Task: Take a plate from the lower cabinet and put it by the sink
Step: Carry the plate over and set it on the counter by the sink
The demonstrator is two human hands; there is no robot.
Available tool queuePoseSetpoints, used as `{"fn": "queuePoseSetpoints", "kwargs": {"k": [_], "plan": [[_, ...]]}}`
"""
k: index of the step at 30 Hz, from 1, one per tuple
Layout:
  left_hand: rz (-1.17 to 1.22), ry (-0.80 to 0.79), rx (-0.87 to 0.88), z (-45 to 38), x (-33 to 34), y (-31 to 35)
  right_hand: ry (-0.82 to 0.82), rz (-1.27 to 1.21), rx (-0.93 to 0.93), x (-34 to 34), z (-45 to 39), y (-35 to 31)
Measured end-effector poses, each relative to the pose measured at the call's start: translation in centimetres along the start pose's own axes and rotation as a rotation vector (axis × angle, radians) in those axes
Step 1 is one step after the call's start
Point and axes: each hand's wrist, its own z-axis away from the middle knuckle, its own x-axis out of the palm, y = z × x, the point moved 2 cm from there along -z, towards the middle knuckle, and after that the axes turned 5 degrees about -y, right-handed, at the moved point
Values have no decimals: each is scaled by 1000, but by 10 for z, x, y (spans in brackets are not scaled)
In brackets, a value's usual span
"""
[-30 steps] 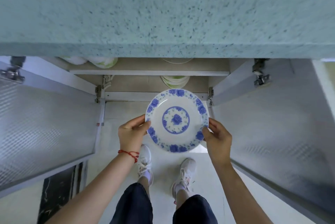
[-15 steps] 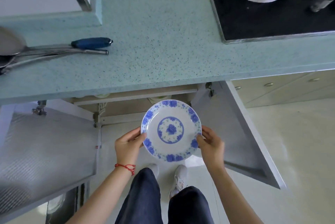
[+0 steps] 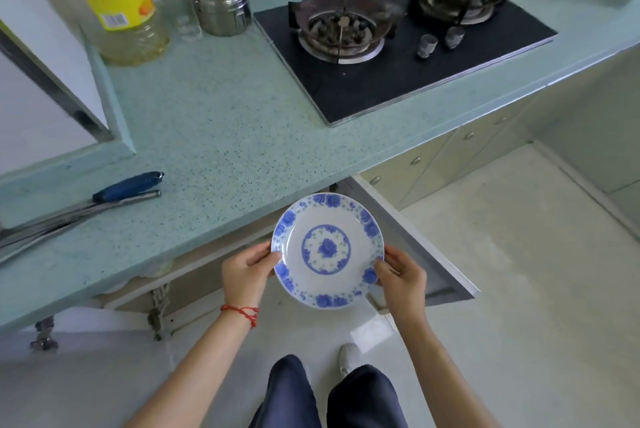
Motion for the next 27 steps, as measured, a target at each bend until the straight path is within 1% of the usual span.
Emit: {"fn": "queuePoseSetpoints", "kwargs": {"k": [7,12,23,27], "plan": [[-102,-177,44,-8,31,25,199,-83,-42,-32,23,-19],[-144,-266,32,-5,63,41,345,-53,-66,-63,40,-21],[-175,-551,82,44,171,53,612,-160,-32,-160,97,-6],[-171,-661,33,72,216,45,719,-174,-15,-202,128,8]]}}
